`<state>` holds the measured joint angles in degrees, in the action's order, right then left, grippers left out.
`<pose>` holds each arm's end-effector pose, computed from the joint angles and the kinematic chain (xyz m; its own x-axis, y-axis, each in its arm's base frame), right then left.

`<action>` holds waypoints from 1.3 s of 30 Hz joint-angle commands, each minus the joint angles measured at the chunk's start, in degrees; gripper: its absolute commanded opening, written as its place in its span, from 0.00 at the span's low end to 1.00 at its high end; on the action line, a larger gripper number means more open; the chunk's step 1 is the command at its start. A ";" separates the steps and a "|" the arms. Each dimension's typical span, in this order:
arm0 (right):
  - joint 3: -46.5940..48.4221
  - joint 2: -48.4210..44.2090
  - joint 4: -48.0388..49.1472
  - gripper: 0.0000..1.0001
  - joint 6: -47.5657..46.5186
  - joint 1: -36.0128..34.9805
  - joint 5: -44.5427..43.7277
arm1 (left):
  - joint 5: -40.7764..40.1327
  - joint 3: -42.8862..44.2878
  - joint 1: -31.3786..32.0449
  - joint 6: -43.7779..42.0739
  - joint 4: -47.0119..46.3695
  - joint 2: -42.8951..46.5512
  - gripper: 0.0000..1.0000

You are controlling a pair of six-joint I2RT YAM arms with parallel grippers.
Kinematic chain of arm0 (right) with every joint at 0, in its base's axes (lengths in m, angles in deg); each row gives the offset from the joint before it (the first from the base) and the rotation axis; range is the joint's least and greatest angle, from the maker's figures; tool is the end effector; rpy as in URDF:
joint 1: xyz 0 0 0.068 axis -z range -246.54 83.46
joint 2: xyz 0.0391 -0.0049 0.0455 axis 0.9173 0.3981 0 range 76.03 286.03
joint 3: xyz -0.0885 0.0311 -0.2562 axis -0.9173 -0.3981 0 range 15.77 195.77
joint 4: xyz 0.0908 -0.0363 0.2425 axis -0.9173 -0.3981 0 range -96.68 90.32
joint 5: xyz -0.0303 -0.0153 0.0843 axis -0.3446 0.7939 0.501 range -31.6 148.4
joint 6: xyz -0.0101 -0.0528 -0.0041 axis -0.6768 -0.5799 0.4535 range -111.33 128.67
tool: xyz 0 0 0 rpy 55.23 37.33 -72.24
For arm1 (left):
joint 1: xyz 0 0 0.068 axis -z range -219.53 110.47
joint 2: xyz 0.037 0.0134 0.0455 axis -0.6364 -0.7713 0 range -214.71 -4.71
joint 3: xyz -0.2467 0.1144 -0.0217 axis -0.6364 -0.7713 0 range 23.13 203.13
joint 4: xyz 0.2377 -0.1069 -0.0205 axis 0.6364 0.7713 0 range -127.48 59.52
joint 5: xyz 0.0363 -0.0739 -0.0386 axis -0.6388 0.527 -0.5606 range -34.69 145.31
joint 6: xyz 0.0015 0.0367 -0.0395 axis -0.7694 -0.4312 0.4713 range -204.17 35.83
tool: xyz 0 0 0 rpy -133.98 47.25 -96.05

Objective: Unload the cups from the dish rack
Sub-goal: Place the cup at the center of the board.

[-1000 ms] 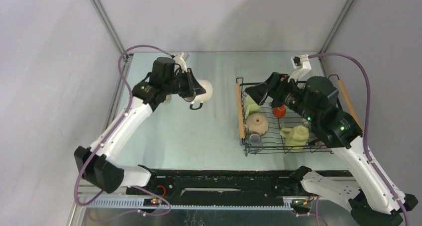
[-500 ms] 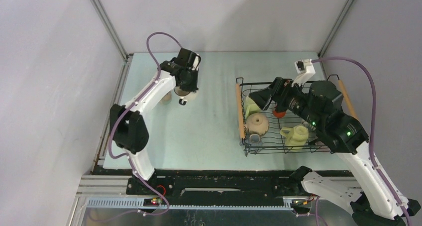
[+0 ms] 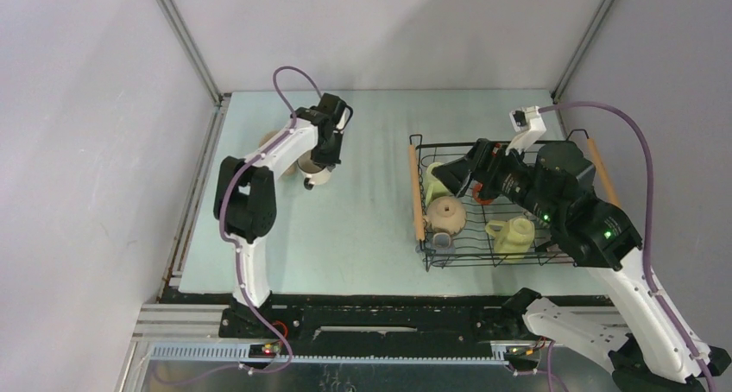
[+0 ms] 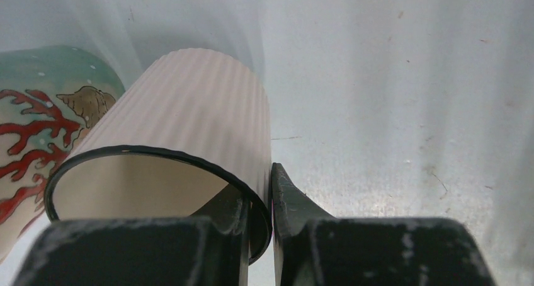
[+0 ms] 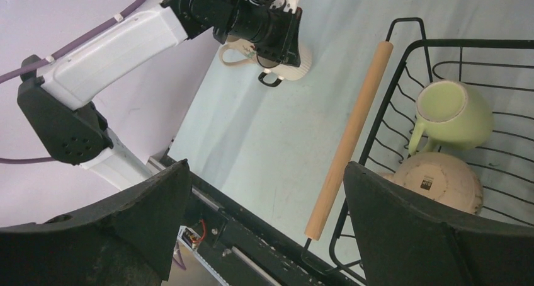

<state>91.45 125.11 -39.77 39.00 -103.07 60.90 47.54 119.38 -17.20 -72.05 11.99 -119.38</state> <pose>0.1162 0.0882 0.4508 -0.4794 0.2727 -0.8342 -0.4480 0.7413 0.4998 0.3928 -0.1561 0.2316 -0.9071 0.1476 -0.3942 0.1420 0.9889 0.0436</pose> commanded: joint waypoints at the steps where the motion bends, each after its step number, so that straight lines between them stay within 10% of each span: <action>1: 0.76 0.63 -0.26 0.98 0.28 -1.10 0.09 | -3.71 6.06 -0.57 -2.25 -1.40 -0.22 0.00; 22: 0.70 1.72 -1.92 0.99 -0.10 -1.96 -0.95 | -2.80 10.80 -1.41 -2.93 0.59 -6.69 0.02; 29: 0.78 2.24 -2.87 0.99 -0.23 -1.96 -1.54 | -2.07 11.02 -1.43 -2.85 0.71 -6.70 0.34; 39: 0.71 3.39 -4.41 0.99 -0.66 -2.16 -2.50 | -2.00 13.24 -1.41 -3.06 1.50 -4.51 0.51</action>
<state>91.45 128.30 -43.64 38.95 -104.56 59.68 46.18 127.84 -18.44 -74.21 13.32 -126.44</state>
